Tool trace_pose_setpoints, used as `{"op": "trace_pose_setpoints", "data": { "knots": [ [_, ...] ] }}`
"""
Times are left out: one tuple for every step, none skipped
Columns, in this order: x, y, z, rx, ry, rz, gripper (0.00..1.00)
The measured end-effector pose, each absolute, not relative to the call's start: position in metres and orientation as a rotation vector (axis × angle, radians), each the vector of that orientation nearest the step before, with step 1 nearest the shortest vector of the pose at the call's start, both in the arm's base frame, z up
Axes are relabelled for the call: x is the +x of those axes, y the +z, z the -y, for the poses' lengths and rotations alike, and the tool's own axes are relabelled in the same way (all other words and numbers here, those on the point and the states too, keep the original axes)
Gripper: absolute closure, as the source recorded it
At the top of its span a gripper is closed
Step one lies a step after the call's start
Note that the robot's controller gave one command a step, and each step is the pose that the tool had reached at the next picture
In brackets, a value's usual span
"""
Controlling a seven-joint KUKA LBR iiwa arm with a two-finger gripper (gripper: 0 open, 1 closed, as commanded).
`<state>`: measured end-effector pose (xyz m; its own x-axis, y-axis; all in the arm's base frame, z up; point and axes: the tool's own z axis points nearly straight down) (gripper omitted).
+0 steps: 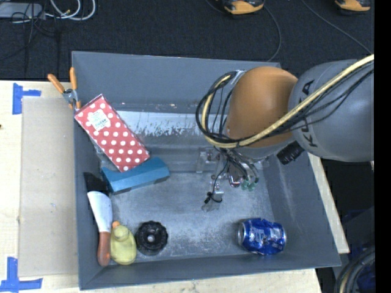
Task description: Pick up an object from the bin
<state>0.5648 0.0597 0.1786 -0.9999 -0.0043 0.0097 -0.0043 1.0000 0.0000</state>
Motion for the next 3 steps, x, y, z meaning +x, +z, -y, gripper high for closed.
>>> {"op": "trace_pose_setpoints", "data": {
  "knots": [
    [0.566,0.183,-0.059,0.005,-0.001,3.140,0.00],
    [0.549,0.127,-0.020,0.040,-0.001,3.140,0.00],
    [0.497,0.087,-0.026,0.013,0.002,3.136,0.00]
  ]
}}
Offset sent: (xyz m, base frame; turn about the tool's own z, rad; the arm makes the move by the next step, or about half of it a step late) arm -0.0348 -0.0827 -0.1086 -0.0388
